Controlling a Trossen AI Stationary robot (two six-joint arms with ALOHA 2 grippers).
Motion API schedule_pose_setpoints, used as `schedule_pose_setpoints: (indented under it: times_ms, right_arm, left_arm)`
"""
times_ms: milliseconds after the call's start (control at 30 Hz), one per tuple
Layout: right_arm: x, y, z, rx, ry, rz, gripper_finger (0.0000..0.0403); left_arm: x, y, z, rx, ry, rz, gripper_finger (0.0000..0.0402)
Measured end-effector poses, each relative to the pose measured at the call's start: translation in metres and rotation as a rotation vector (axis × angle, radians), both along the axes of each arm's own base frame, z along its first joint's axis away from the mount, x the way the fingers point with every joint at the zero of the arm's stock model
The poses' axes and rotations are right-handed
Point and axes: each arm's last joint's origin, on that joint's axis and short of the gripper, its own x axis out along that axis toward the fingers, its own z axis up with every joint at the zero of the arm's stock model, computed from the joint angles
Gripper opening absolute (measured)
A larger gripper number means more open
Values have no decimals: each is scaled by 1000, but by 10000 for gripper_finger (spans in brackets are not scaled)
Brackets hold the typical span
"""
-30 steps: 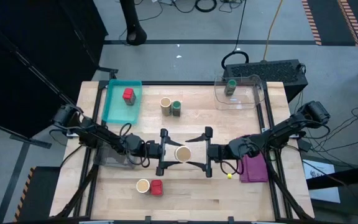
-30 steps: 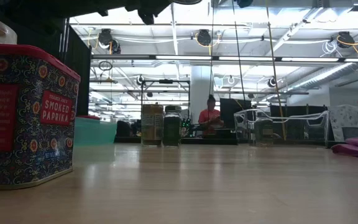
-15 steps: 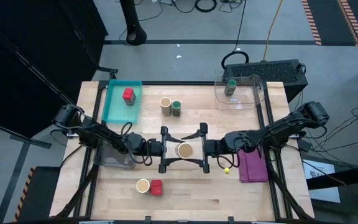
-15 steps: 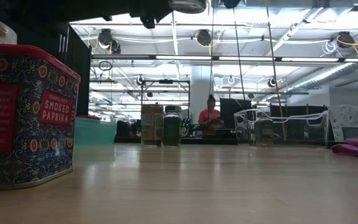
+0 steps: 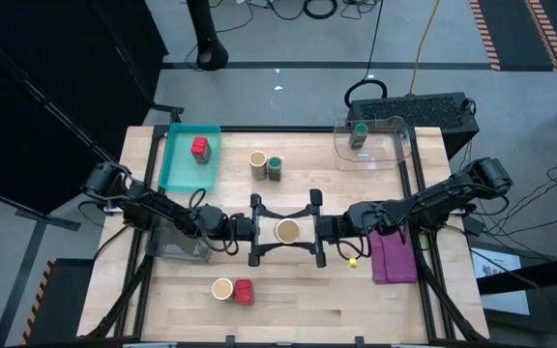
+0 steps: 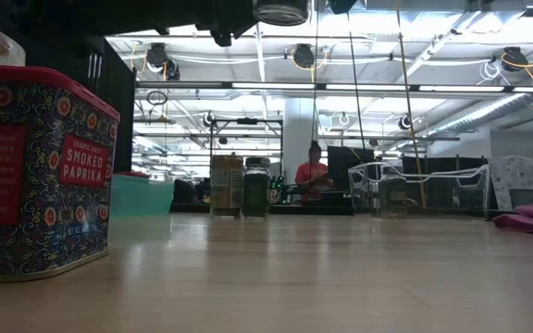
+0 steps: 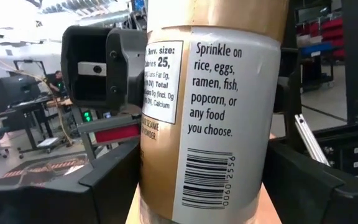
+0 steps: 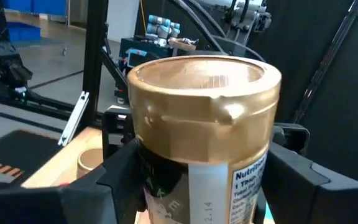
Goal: Sort spices by type
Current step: Put the middle gold seasoning bottle into the black bin
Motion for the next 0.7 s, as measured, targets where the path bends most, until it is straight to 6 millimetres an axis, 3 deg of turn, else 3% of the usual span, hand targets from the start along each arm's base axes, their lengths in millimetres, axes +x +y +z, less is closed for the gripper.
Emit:
schedule_pose_setpoints:
  times_ms: [300, 700]
  right_arm:
    - [-10, -1, 3, -11, 73, -45, 240]
    - [-18, 0, 6, -33, 116, -98, 240]
  left_arm:
    - [1, 2, -5, -72, 66, 64, 314]
    - [1, 1, -12, -59, 127, 132, 369]
